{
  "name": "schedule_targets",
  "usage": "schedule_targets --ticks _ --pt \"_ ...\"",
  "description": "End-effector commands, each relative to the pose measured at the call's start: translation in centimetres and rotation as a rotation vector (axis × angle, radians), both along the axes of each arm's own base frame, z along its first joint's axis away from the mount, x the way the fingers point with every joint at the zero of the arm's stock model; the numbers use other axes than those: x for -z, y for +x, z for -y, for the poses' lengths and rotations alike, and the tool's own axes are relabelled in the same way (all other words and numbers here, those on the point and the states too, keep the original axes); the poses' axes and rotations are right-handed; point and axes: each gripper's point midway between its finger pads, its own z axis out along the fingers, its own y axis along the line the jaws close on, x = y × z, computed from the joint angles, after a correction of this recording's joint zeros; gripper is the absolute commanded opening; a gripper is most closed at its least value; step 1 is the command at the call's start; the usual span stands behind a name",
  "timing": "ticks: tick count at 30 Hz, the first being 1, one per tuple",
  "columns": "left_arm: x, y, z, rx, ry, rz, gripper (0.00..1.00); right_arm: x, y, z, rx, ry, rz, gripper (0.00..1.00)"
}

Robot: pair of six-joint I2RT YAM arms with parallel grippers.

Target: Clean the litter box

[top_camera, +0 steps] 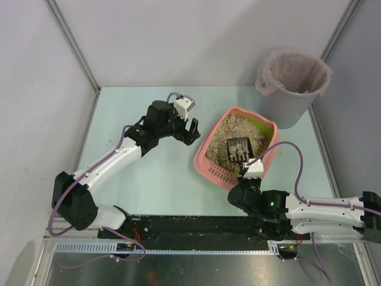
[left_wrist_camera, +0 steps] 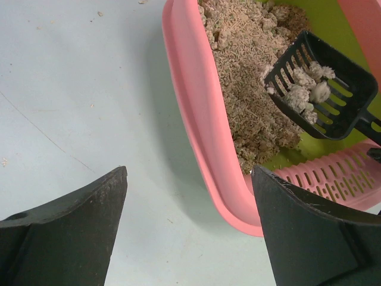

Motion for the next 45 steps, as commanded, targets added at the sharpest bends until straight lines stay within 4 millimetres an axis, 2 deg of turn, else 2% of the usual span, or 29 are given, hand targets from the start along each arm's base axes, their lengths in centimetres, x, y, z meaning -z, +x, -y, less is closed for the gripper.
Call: schedule_targets --ticks 1,2,3,4,7,10,11,14,18,20,24,25,27,28,34,35,41,42,44,45 --pt "-1.7 0.1 -0.2 0.005 -0.019 0.055 0.89 -2.0 0.8 2.0 0.153 0.068 0.086 0.00" --pt "-1.6 0.0 -0.1 0.005 -0.018 0.054 0.89 -1.7 0.8 2.3 0.125 0.002 0.076 0.00" --pt "-1.7 0.0 -0.2 0.003 -0.018 0.055 0.89 -2.1 0.8 -1.1 0.008 0.080 0.048 0.00" --pt "-1.7 0.1 -0.2 0.001 -0.017 0.056 0.89 -2.0 0.6 -2.0 -0.051 0.056 0.045 0.00" --pt "-1.6 0.0 -0.1 0.006 -0.018 0.053 0.89 -2.2 0.9 1.5 0.127 0.070 0.083 0.00" --pt "-1.8 0.0 -0.2 0.001 -0.018 0.060 0.89 -2.1 0.6 -1.7 -0.050 0.071 0.036 0.00" --pt "-1.7 0.1 -0.2 0.000 -0.016 0.059 0.89 -2.4 0.5 -1.7 -0.037 0.080 0.036 0.00" --pt "-2.2 0.0 -0.3 0.000 -0.025 0.067 0.89 -2.7 0.6 0.4 0.045 0.058 0.028 0.00" --pt "-2.9 -0.2 -0.6 -0.003 -0.028 0.087 0.89 -3.3 0.7 0.4 0.001 0.089 -0.035 0.00" --pt "-3.1 -0.2 -0.5 -0.002 -0.032 0.090 0.90 -3.7 0.7 1.1 0.005 0.106 -0.054 0.00" --pt "-2.9 0.0 -0.8 -0.013 -0.023 0.093 0.90 -5.0 0.8 1.1 -0.043 0.112 -0.074 0.00" --pt "-2.7 0.1 -0.8 -0.018 -0.016 0.093 0.90 -5.9 1.0 0.9 -0.061 0.110 -0.072 0.00" --pt "-2.6 0.1 -0.8 -0.017 -0.013 0.092 0.90 -6.4 1.1 1.4 -0.060 0.083 -0.085 0.00" --pt "-2.5 0.1 -0.9 -0.019 -0.013 0.090 0.91 -7.6 1.3 1.4 -0.061 0.093 -0.074 0.00" --pt "-2.4 0.1 -0.7 -0.015 -0.015 0.085 0.91 -10.9 2.3 2.5 -0.065 0.062 -0.077 0.00" --pt "-2.3 0.1 -0.6 -0.014 -0.014 0.080 0.91 -11.9 2.4 2.5 -0.068 0.064 -0.073 0.00" --pt "-2.1 0.1 -0.6 -0.016 -0.012 0.076 0.92 -14.1 3.2 3.7 -0.040 0.027 -0.103 0.00" --pt "-2.0 0.2 -0.6 -0.017 -0.011 0.072 0.92 -15.2 3.4 3.8 -0.044 0.040 -0.091 0.00" --pt "-1.9 0.2 -0.6 -0.015 -0.010 0.069 0.92 -15.7 3.9 4.0 -0.048 0.060 -0.117 0.00" --pt "-1.8 0.2 -0.5 -0.015 -0.011 0.067 0.92 -16.9 4.3 4.0 -0.053 0.081 -0.109 0.00"
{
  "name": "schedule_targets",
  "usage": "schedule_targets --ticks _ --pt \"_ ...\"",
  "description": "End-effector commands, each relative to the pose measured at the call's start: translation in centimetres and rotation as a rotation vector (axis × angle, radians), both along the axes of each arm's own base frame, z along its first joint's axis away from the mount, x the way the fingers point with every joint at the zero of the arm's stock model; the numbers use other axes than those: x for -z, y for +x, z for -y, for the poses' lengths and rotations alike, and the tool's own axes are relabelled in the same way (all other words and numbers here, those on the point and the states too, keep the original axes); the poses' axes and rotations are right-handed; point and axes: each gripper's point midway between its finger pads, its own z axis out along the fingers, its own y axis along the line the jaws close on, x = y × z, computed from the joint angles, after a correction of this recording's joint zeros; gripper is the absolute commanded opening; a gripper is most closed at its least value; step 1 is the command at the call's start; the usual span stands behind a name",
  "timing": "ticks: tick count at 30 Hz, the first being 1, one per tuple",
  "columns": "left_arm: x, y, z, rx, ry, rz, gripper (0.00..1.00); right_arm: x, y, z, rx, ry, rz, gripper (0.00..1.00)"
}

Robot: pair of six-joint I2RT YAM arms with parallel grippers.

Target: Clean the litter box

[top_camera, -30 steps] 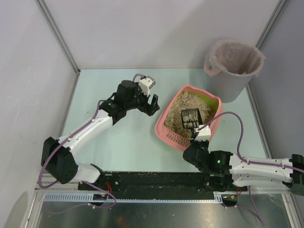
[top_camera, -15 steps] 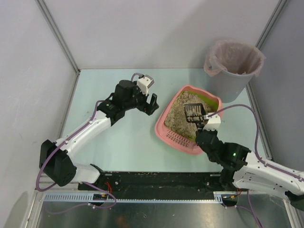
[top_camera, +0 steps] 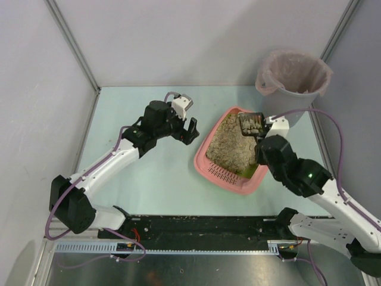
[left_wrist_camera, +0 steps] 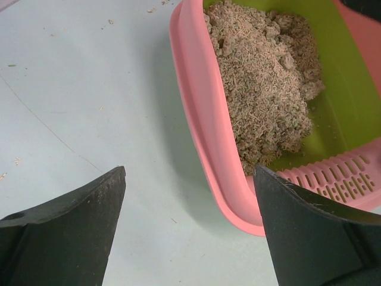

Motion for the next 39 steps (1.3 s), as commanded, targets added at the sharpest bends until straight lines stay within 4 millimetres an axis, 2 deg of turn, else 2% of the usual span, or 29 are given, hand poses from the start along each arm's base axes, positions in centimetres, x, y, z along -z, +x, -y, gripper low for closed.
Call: schedule_targets --ticks 1,3,5,6,8,9,10,11,12,13,15,16,17,20,21,23,24,27,29,30,31,32,33,34,35,37,39 --pt "-0.7 0.3 0.0 0.003 -0.004 0.036 0.92 -3.8 0.7 0.1 -0.054 0.043 -0.001 0.00" --pt "-0.9 0.3 0.0 0.007 -0.008 0.038 0.92 -4.1 1.9 0.8 -0.025 0.021 -0.011 0.00" --pt "-0.9 0.2 0.0 0.006 -0.012 0.034 0.92 -5.5 2.8 1.1 -0.032 0.001 0.000 0.00" --pt "-0.9 0.2 0.2 0.011 -0.016 0.031 0.92 -5.5 3.9 1.8 -0.001 -0.017 -0.016 0.00" --pt "-0.7 0.0 0.4 0.021 -0.025 0.015 0.92 -7.3 5.0 2.3 -0.005 -0.020 0.006 0.00" --pt "-0.7 -0.1 0.6 0.026 -0.027 0.011 0.92 -7.1 6.3 3.2 0.026 -0.036 -0.015 0.00" --pt "-0.7 -0.1 0.7 0.033 -0.031 0.011 0.93 -7.4 6.9 3.2 0.015 -0.030 -0.014 0.00" --pt "-0.6 -0.2 0.8 0.041 -0.030 0.006 0.93 -8.9 7.6 3.5 0.015 -0.034 0.013 0.00" --pt "-0.7 -0.2 0.9 0.046 -0.035 0.006 0.93 -9.3 8.2 3.9 0.030 -0.037 0.017 0.00" --pt "-0.6 -0.3 0.9 0.047 -0.033 0.002 0.93 -9.3 9.5 4.6 0.049 -0.038 0.013 0.00" --pt "-0.7 -0.3 0.9 0.050 -0.035 0.005 0.92 -11.0 10.6 5.6 0.061 -0.039 0.043 0.00" --pt "-0.7 -0.3 0.9 0.049 -0.035 0.004 0.92 -10.7 11.7 6.6 0.086 -0.045 0.027 0.00" --pt "-0.7 -0.3 0.9 0.050 -0.036 0.004 0.93 -12.0 12.1 7.0 0.096 -0.043 0.054 0.00" --pt "-0.8 -0.3 0.9 0.050 -0.038 0.006 0.92 -12.4 14.0 9.1 0.144 -0.088 0.051 0.00" --pt "-0.8 -0.4 1.0 0.055 -0.038 0.006 0.93 -13.5 14.3 9.8 0.161 -0.095 0.075 0.00" --pt "-0.8 -0.5 1.1 0.045 -0.054 -0.012 0.93 -13.8 15.6 11.5 0.201 -0.089 0.081 0.00" --pt "-0.9 -0.5 1.1 0.047 -0.057 -0.013 0.93 -14.8 16.0 11.8 0.203 -0.085 0.110 0.00" --pt "-0.8 -0.6 1.2 0.051 -0.061 -0.019 0.93 -14.1 17.8 13.8 0.246 -0.157 0.074 0.00" --pt "-0.8 -0.6 1.3 0.052 -0.064 -0.024 0.93 -15.3 18.5 14.8 0.263 -0.216 0.083 0.00" --pt "-1.0 -0.6 1.3 0.051 -0.067 -0.021 0.93 -14.1 19.5 15.5 0.280 -0.254 0.039 0.00" --pt "-1.0 -0.7 1.3 0.054 -0.068 -0.022 0.92 -15.3 19.7 15.8 0.278 -0.287 0.057 0.00" --pt "-1.0 -0.6 1.2 0.051 -0.068 -0.021 0.93 -15.2 20.2 16.2 0.278 -0.310 0.045 0.00" --pt "-1.0 -0.8 1.2 0.054 -0.068 -0.022 0.92 -14.1 20.9 16.6 0.273 -0.332 0.002 0.00" --pt "-1.1 -0.7 1.2 0.050 -0.068 -0.018 0.93 -14.1 21.2 16.8 0.269 -0.348 -0.008 0.00" --pt "-1.2 -0.8 1.2 0.054 -0.071 -0.017 0.93 -15.1 21.4 17.0 0.260 -0.376 0.004 0.00" --pt "-1.2 -0.7 1.2 0.051 -0.070 -0.017 0.93 -13.7 22.1 17.3 0.244 -0.421 -0.053 0.00" --pt "-1.4 -0.8 1.2 0.054 -0.073 -0.014 0.92 -13.5 22.2 18.1 0.245 -0.488 -0.081 0.00"
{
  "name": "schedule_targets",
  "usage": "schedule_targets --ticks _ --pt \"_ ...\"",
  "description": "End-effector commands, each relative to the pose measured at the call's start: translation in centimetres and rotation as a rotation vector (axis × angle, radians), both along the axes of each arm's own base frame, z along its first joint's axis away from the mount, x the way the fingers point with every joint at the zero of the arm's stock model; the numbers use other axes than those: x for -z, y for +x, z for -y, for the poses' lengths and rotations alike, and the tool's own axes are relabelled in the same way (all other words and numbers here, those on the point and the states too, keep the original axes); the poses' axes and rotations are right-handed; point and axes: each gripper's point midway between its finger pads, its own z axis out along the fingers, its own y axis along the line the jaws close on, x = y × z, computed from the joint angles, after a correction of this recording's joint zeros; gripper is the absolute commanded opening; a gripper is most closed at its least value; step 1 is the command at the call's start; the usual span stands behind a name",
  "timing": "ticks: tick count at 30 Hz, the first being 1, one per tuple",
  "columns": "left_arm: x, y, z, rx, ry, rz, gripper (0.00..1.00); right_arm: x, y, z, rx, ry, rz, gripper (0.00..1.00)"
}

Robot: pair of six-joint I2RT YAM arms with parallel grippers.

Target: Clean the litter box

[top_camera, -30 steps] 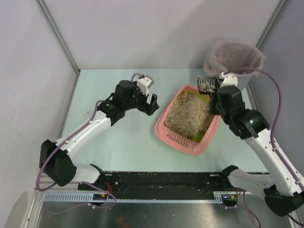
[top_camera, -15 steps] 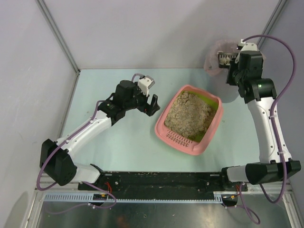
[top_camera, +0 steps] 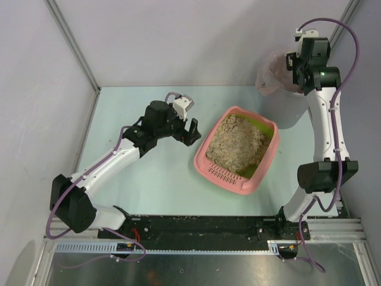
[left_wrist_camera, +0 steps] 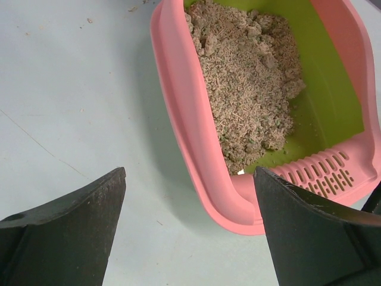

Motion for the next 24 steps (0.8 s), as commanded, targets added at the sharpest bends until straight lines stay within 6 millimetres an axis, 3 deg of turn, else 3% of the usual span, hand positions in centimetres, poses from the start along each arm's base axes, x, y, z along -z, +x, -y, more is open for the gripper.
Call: schedule_targets --ticks 1,7,9,10,19,20,24 --pt "-1.6 -0.1 0.4 0.016 -0.038 0.027 0.93 -0.9 -0.3 2.2 0.005 -0.171 -0.065 0.00" --pt "-1.6 -0.2 0.4 0.018 -0.044 0.024 0.93 -0.3 -0.4 2.9 -0.036 -0.377 -0.118 0.00" --pt "-1.8 -0.3 0.5 0.022 -0.050 0.023 0.93 -1.5 -0.5 2.6 -0.040 -0.459 -0.085 0.00" --pt "-1.8 -0.3 0.5 0.024 -0.053 0.021 0.92 -0.5 -0.5 2.6 -0.078 -0.532 -0.133 0.00" --pt "-2.3 -0.5 0.5 0.026 -0.060 0.031 0.92 -0.6 -0.6 2.8 -0.177 -0.779 -0.182 0.00" --pt "-2.6 -0.5 0.5 0.025 -0.064 0.035 0.93 0.1 -0.5 2.9 -0.200 -0.828 -0.214 0.00" --pt "-2.8 -0.6 0.4 0.026 -0.066 0.042 0.92 -1.1 -0.1 3.4 -0.191 -0.927 -0.187 0.00"
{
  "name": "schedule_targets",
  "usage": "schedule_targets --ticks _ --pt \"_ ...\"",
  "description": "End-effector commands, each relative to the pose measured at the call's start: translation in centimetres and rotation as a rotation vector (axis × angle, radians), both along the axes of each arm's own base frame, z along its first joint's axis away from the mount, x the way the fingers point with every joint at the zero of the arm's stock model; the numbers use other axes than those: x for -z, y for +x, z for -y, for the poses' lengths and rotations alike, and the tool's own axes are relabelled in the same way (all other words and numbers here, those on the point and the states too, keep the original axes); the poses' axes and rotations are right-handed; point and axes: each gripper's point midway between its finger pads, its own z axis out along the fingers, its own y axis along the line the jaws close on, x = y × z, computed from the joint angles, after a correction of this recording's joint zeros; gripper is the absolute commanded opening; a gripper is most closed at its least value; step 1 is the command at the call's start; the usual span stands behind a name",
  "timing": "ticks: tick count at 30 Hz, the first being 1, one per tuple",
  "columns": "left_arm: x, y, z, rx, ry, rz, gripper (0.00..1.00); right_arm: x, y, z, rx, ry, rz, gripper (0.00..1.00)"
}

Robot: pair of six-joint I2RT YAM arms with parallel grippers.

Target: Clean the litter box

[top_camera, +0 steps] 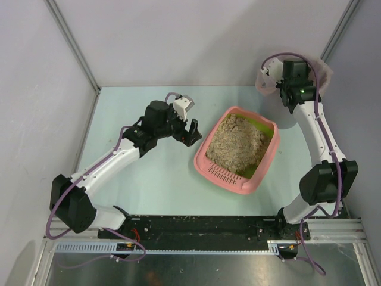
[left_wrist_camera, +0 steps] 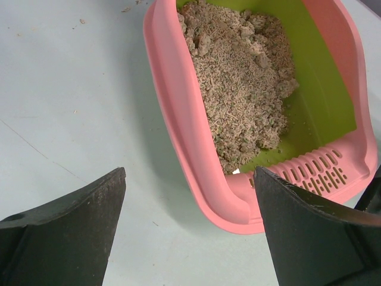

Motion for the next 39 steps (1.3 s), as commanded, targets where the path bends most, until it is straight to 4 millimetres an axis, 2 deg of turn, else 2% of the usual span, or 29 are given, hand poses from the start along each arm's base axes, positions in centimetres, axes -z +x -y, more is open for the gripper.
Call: schedule_targets --ticks 1,9,13,17,22,31,39 --pt "-2.7 -0.3 0.2 0.009 -0.055 0.049 0.92 -5.8 0.1 1.3 -0.024 -0.165 0.143 0.00" --pt "-2.9 -0.4 0.1 0.010 -0.059 0.051 0.92 -7.1 1.7 0.6 -0.132 -0.255 0.199 0.00" --pt "-2.9 -0.4 0.1 0.009 -0.058 0.052 0.93 -6.3 2.5 0.8 -0.146 -0.319 0.169 0.00" --pt "-3.0 -0.3 0.1 0.007 -0.060 0.054 0.92 -6.4 3.2 0.5 -0.183 -0.358 0.175 0.00" --pt "-3.1 -0.4 0.1 0.010 -0.062 0.057 0.93 -6.3 3.4 0.0 -0.229 -0.392 0.173 0.00" --pt "-3.1 -0.5 0.2 0.013 -0.065 0.052 0.92 -4.3 3.3 0.2 -0.249 -0.400 0.121 0.00" --pt "-3.0 -0.5 0.2 0.015 -0.066 0.046 0.93 -4.7 3.2 -0.5 -0.294 -0.451 0.134 0.00"
